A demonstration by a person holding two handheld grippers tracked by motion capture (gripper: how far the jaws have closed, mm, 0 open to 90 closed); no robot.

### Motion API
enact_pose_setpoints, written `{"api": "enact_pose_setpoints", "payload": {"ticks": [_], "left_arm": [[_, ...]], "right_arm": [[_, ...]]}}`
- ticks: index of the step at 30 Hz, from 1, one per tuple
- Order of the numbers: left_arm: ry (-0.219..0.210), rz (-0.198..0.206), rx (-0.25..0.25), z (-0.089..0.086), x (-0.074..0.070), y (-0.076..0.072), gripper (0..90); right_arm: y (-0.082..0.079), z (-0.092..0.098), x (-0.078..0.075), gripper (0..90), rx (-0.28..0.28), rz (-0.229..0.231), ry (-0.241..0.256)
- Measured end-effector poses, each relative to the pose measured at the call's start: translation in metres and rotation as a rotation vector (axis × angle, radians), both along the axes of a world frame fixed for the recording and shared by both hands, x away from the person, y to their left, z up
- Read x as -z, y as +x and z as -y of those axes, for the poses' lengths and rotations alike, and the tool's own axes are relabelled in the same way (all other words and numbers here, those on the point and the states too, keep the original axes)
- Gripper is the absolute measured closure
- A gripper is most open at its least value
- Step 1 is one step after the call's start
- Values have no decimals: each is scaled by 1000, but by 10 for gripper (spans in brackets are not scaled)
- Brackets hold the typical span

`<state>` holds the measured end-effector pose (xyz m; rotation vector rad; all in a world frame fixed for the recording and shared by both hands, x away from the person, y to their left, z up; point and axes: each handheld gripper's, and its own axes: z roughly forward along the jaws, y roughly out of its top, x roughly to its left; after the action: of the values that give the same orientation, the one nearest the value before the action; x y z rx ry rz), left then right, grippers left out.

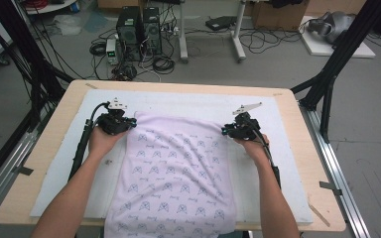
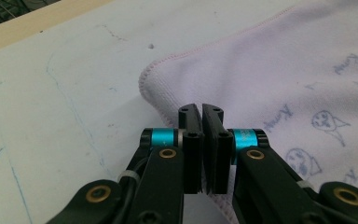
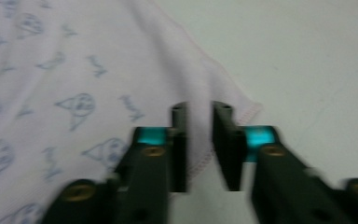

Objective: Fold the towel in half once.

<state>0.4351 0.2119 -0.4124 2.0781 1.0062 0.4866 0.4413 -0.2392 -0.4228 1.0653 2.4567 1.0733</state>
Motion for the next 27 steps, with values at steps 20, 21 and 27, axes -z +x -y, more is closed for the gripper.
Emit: {"api": "enact_pose_setpoints", "payload": {"ticks": [20,21,27], "left_arm": [[-101,78,52,-15,-30,-24,863],[-113,91,62,-18,-34,-31,863],[-95,171,153,-27,-43,-105,863]], "right_arm": [[-14,11,-27,862,-21,43,108],[-21,15,-34,862,-37,49,120],[-88,24,-61,862,-164,108,155]]}}
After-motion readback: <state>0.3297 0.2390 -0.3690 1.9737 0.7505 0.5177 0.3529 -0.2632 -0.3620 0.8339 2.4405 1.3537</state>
